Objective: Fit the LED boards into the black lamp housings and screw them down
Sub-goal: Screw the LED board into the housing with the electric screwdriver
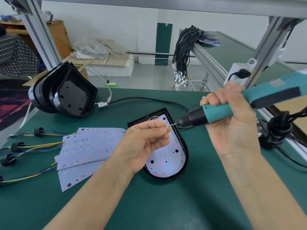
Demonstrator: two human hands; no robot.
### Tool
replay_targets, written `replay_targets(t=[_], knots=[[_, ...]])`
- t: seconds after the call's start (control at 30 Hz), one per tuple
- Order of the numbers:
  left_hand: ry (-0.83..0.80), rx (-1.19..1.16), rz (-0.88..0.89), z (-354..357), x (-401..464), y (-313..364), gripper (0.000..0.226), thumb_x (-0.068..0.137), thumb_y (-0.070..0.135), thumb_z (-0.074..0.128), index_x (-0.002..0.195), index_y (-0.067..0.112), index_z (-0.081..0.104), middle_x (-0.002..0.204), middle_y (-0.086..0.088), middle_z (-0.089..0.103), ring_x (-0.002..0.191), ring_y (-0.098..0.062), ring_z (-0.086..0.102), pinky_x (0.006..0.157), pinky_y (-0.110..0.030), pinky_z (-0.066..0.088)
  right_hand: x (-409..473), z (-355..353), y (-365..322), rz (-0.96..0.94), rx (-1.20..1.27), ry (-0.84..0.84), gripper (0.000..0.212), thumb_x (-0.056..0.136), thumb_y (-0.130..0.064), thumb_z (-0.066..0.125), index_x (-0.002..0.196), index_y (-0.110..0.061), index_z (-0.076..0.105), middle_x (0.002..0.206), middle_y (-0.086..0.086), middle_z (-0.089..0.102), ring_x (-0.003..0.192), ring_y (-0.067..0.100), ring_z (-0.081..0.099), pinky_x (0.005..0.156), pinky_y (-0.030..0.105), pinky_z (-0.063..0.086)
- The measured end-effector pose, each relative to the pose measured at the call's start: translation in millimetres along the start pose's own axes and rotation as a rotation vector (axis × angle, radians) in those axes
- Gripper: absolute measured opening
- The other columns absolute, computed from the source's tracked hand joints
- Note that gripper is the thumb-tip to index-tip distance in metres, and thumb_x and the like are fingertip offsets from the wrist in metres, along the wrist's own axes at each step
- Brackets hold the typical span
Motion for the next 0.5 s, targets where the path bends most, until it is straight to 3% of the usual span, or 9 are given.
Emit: replay_targets(t=[0.5], knots=[[0.084,0.046,0.054,1.8,-1.0,-1.5,0.015,0.063,-0.004,0.069,0.06,0.01,0.076,0.069,-0.012,0.072,0.056,-0.016,0.068,0.055,-0.022,0.056,1.0,-2.9,0.9,0.016,-0.019,-0.033,0.031,0.086,-0.012,0.059,0.058,-0.024,0.051,0.057,-0.009,0.045,0.055,0.01,0.047,0.068,0.025,0.047]])
Point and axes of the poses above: each hand's wrist, its own x-axis towards the middle knuckle, its own z-axis out of the palm, y = z × x, the point moved 2 cm from there along x, towards the middle knuckle
